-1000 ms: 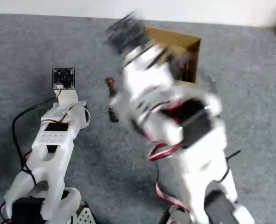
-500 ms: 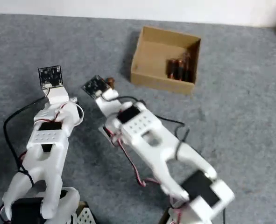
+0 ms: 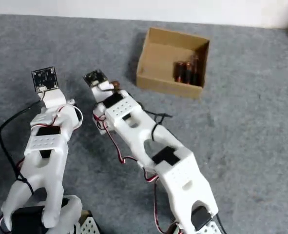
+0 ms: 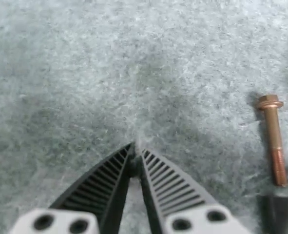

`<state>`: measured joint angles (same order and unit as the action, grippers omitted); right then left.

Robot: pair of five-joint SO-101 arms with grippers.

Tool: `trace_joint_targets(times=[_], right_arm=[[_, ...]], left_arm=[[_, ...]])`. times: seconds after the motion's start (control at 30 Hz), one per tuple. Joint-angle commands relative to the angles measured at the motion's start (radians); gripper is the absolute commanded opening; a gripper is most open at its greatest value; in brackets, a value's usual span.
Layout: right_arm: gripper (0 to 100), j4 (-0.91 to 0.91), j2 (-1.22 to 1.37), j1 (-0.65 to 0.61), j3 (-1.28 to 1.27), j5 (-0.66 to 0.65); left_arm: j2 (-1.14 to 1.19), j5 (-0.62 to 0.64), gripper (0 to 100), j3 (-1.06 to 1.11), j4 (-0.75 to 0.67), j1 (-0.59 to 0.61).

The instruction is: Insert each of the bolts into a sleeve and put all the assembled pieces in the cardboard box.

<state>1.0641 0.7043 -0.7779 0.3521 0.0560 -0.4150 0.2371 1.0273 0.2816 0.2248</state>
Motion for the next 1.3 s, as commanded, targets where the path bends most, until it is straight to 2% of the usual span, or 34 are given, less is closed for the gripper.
trace_joint_targets(times=[0.0,0.13,0.2,0.43,0.47,0.6,0.73,0.93,1.1,1.2,1.27], right_arm=[[48.5,0.001,0.074,0.018,0.079,0.017],[47.8,0.051,0.091,0.019,0.099,0.038],[42.5,0.087,0.094,0.019,0.102,0.058],[1.4,0.185,0.097,0.024,0.105,0.160],[0.0,0.185,0.097,0.031,0.105,0.153],[0.4,0.214,0.088,0.031,0.105,0.124],[0.5,0.400,0.036,0.031,0.213,0.091],[0.5,0.634,-0.205,0.054,0.423,0.037],[0.5,0.696,-0.418,0.062,0.522,-0.069],[0.5,0.699,-0.532,0.096,0.449,-0.112],[0.5,0.697,-0.608,0.128,0.377,-0.120]], left_arm=[[-0.008,0.011,1,-0.044,0.008,0.004],[-0.008,0.011,1,-0.044,0.008,0.004],[-0.008,0.011,1,-0.044,0.008,0.002],[-0.008,0.011,1,-0.044,0.008,0.004],[-0.008,0.011,1,-0.044,0.008,0.004],[-0.008,0.011,1,-0.042,0.008,0.005],[-0.004,0.009,1,-0.044,0.008,0.005],[-0.002,0.008,1,-0.044,0.005,0.002],[-0.001,-0.008,1,-0.047,0.003,-0.036],[0.002,-0.110,1,-0.062,0.006,-0.096],[0.002,-0.133,1,-0.065,0.006,-0.130]])
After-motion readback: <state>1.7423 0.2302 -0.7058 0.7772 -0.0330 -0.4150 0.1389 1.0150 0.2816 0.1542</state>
